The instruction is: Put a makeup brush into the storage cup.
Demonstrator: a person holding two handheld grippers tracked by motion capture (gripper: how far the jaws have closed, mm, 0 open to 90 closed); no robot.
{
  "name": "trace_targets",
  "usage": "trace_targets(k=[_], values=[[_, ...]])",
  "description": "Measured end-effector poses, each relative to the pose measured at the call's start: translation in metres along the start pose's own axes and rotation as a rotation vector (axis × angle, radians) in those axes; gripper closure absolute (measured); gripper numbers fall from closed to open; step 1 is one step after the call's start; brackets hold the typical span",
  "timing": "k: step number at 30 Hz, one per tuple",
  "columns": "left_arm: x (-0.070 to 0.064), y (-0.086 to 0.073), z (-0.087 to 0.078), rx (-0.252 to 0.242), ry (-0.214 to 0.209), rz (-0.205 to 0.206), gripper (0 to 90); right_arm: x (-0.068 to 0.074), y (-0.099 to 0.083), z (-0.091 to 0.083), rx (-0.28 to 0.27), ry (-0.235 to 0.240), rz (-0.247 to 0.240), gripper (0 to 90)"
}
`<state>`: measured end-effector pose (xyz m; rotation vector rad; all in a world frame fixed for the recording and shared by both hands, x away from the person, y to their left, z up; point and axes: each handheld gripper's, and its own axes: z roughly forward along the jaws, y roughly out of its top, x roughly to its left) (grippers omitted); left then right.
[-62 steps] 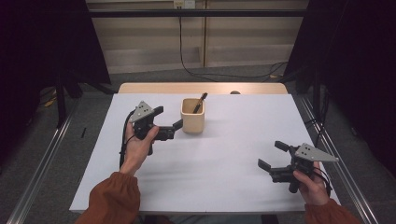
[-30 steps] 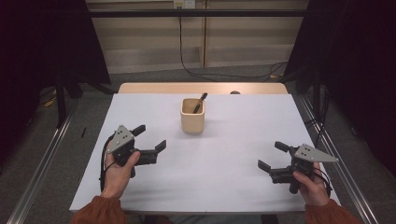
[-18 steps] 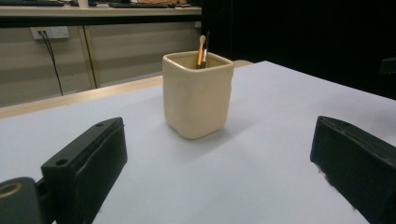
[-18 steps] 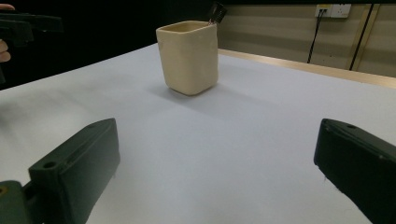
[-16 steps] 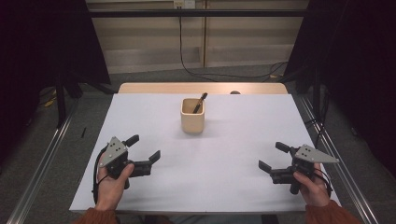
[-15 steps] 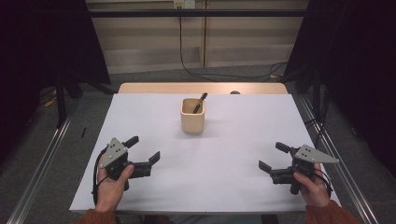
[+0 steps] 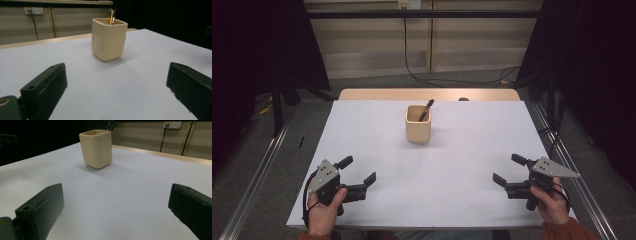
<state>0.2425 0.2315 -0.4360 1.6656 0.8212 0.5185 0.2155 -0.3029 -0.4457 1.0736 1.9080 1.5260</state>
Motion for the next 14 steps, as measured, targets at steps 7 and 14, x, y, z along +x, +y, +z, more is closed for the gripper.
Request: trace_targets(k=[7, 14], values=[[-0.0001, -0.0004, -0.0083, -0.025, 0.003, -0.015, 3.0, -0.001, 0.0006, -0.0036, -0.007, -0.009, 0.002, 0.0], [0.0004, -0.0015, -0.007, -0.012, 0.001, -0.026, 3.0, -0.0015, 0.0005, -0.0022, -0.003, -0.008, 0.004, 0.0]])
